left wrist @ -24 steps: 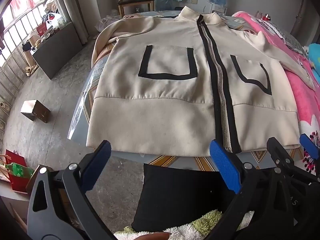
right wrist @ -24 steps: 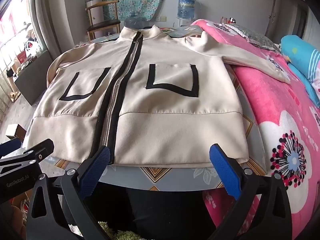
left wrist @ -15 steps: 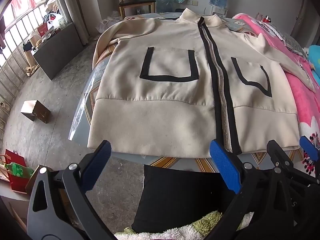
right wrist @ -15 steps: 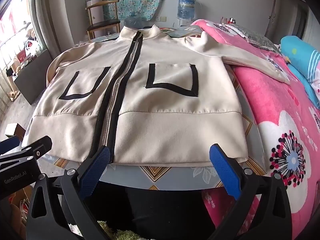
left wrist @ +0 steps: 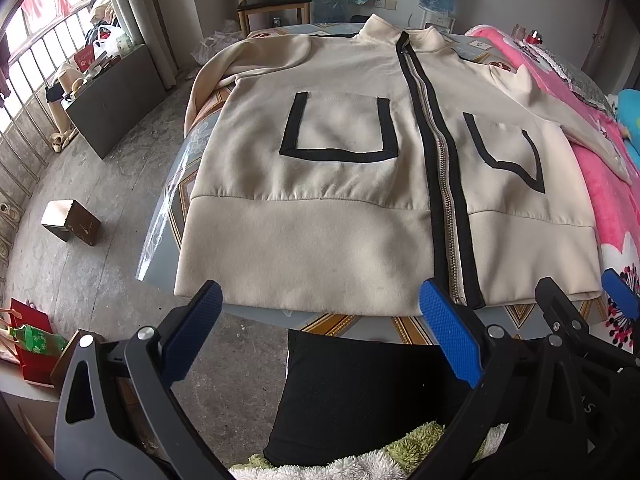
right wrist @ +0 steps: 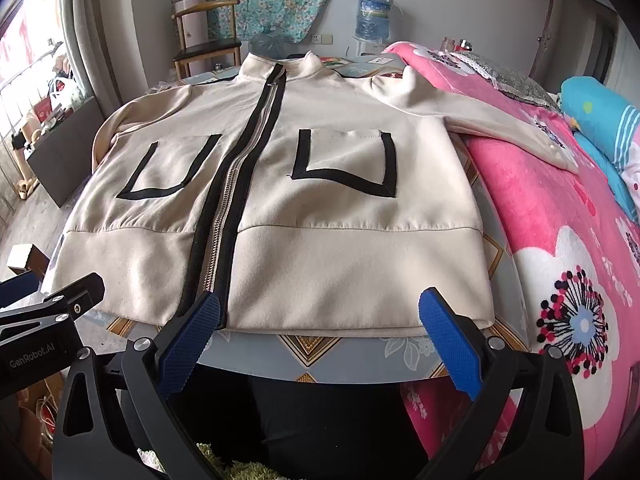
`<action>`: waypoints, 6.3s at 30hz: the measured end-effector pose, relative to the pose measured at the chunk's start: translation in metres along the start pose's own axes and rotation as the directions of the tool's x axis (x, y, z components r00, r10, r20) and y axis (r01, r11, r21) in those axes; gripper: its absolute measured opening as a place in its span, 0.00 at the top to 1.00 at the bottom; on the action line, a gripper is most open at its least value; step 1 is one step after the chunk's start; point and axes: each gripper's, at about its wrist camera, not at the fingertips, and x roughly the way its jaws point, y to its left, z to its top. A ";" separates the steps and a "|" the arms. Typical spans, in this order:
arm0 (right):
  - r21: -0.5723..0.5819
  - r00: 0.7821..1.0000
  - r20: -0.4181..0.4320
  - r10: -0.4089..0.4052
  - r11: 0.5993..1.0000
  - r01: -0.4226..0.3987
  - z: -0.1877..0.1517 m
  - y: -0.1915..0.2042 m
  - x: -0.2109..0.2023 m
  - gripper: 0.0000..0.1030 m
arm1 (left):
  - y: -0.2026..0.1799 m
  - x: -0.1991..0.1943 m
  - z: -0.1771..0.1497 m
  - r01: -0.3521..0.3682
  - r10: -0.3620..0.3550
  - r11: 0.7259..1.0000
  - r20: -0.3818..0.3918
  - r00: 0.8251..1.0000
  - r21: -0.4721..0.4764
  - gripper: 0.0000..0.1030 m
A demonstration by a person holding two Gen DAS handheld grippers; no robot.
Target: Fold large clothes
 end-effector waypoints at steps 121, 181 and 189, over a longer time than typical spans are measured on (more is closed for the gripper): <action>-0.237 0.951 -0.043 0.306 0.922 -0.308 0.149 0.110 0.159 0.05 | 0.216 0.216 0.245 -0.050 0.047 0.996 -0.037 0.998 -0.072 0.96; -0.676 0.805 -0.525 0.278 0.438 -0.592 0.226 0.372 0.215 0.29 | 0.097 0.122 0.107 0.359 -0.353 0.917 0.066 0.933 -0.172 0.07; -0.591 0.817 -0.475 0.328 0.568 -0.572 0.263 0.333 0.215 0.84 | 0.091 0.123 0.108 0.328 -0.324 0.933 0.054 0.945 -0.146 0.07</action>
